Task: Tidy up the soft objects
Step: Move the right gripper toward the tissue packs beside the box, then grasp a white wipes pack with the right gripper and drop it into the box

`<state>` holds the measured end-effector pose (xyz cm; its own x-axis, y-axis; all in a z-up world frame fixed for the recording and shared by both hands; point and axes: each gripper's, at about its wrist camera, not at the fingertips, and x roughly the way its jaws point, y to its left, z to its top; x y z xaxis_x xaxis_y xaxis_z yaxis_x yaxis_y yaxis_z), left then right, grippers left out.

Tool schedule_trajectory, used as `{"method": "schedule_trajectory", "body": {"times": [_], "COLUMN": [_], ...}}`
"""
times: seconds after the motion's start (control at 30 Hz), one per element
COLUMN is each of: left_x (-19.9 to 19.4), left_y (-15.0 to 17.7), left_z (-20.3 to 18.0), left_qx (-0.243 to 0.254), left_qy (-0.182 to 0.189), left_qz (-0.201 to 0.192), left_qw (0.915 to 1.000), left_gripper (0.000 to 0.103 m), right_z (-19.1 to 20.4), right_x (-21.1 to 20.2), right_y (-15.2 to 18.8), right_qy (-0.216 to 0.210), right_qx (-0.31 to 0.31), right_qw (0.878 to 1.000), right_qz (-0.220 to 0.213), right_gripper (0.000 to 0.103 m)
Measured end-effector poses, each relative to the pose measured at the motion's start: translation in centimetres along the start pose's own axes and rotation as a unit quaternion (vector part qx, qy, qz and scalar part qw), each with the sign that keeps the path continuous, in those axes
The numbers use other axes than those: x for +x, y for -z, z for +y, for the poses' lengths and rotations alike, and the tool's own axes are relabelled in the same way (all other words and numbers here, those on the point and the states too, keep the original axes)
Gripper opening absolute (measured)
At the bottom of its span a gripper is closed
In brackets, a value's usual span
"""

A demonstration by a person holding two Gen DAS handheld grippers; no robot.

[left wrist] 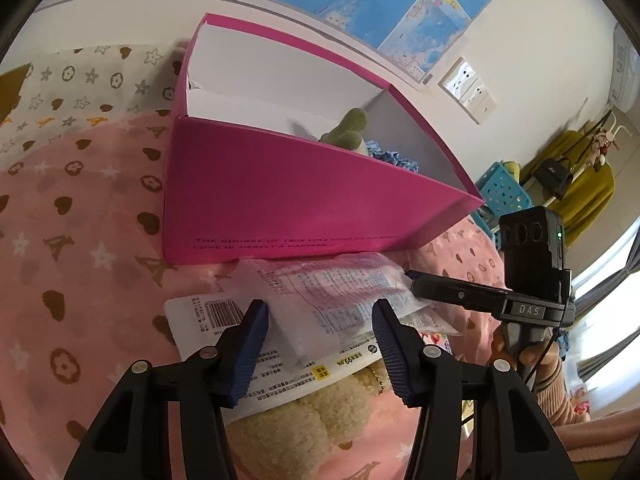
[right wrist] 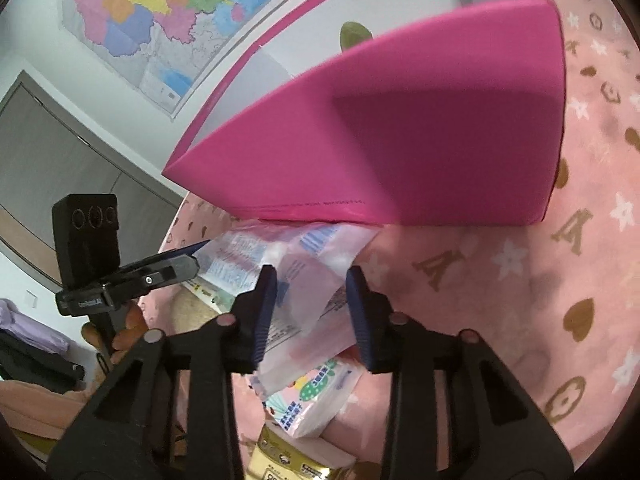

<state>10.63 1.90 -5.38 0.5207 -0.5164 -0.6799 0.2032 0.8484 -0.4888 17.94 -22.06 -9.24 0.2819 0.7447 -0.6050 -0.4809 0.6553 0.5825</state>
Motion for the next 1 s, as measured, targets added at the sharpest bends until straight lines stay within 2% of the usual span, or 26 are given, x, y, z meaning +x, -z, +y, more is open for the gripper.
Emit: {"method": "schedule_trajectory", "body": {"times": [0.3,0.6,0.77,1.0], "left_x": [-1.7,-4.7,-7.0,-8.8], "left_y": [0.4,0.6,-0.2,-2.6], "left_z": [-1.0,-3.2,-4.9,-6.0], "left_qx": [0.010,0.041,0.065,0.095], "left_qy": [-0.007,-0.019,-0.022,-0.041], "left_qz": [-0.023,-0.060,-0.093,-0.134], "left_qw": [0.9997,0.9972,0.9933,0.9856], "left_gripper": [0.050,0.050,0.050,0.050], "right_z": [1.8,4.5,6.6,8.8], "right_x": [-1.2,-3.9,-6.0,-6.8], "right_y": [0.6,0.7,-0.2,-3.4], "right_qy": [-0.003,-0.010,-0.014,-0.012], "right_qx": [-0.027,-0.066,-0.098,-0.138], "right_qw": [0.999,0.997,0.992,0.984], "right_qz": [-0.019,-0.047,-0.073,-0.107], "right_gripper": [0.034,0.034,0.034,0.034]}}
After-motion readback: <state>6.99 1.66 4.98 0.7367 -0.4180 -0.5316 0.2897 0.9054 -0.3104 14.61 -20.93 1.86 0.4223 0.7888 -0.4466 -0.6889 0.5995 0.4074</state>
